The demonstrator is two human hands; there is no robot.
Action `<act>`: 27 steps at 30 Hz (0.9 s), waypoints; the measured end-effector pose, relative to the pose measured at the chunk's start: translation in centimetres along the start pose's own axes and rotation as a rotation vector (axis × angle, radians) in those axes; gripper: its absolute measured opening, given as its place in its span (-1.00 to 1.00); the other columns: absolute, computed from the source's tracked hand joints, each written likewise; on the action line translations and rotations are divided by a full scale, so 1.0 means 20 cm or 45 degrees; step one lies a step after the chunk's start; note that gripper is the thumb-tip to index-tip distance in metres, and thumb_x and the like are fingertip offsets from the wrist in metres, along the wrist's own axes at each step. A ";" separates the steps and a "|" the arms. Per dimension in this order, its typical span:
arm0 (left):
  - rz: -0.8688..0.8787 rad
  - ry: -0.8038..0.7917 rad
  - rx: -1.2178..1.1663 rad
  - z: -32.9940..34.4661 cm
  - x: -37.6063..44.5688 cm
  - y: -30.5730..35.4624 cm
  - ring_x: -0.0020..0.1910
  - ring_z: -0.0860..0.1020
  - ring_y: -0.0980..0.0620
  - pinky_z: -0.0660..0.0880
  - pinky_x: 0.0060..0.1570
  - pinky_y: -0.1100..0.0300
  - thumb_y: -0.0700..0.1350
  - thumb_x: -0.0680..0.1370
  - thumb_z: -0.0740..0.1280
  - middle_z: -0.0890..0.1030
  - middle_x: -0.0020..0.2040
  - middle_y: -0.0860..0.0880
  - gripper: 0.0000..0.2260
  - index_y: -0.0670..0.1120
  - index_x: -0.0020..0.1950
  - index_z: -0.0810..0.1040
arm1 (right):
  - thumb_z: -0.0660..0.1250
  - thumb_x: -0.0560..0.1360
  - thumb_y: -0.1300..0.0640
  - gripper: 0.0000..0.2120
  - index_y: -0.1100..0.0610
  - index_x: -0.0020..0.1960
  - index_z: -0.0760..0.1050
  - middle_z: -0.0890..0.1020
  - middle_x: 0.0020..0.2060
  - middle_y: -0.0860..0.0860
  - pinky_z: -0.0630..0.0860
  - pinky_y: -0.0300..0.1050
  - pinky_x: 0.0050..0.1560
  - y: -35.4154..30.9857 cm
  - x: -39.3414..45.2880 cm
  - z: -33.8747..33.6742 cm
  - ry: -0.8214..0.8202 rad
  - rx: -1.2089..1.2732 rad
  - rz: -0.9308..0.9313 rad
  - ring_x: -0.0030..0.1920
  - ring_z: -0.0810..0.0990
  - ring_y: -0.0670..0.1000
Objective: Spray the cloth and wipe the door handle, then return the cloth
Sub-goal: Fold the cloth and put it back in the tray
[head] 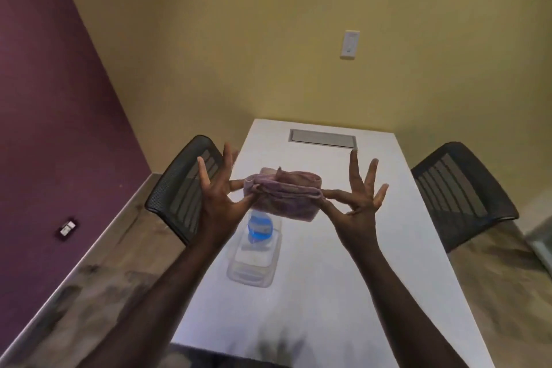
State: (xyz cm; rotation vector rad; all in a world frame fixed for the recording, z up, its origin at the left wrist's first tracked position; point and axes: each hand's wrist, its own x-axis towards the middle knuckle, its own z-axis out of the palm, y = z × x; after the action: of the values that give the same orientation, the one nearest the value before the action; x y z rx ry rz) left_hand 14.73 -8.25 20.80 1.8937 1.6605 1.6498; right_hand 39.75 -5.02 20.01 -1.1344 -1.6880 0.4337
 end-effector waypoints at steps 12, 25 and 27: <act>-0.541 -0.085 -0.159 0.09 -0.27 -0.55 0.46 0.51 0.02 -0.31 0.61 0.09 -0.19 0.48 0.58 0.57 0.35 0.10 -0.04 -0.01 0.70 0.03 | 0.53 0.48 -0.01 -0.97 -0.09 -0.13 0.71 0.11 0.63 -0.19 -0.41 0.25 0.54 0.27 -0.21 0.51 -0.330 0.134 0.592 0.67 -0.18 -0.07; -0.932 -0.429 -0.148 0.26 -0.21 -1.15 0.35 0.54 -0.18 0.44 0.41 -0.22 -0.08 0.53 0.56 0.69 0.15 -0.20 -0.07 -0.02 0.71 0.01 | 0.43 0.55 0.04 -0.83 0.04 0.09 0.72 0.31 0.61 0.02 -0.07 0.34 0.58 0.49 -0.23 1.05 -0.253 0.057 1.264 0.67 -0.01 0.02; -0.929 -0.505 -0.110 0.28 -0.21 -1.21 0.33 0.54 -0.17 0.45 0.40 -0.11 -0.03 0.54 0.54 0.69 0.12 -0.19 -0.08 -0.03 0.71 0.00 | 0.42 0.56 0.01 -0.83 0.01 0.10 0.72 0.25 0.63 -0.01 -0.07 0.36 0.56 0.52 -0.22 1.09 -0.250 -0.037 1.300 0.67 -0.03 0.05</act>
State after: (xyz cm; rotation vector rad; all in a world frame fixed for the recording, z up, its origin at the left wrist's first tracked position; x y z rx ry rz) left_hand 4.82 0.87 -0.56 1.2262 1.7569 0.9648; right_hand 25.71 1.22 0.84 -1.9840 -1.1478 1.1736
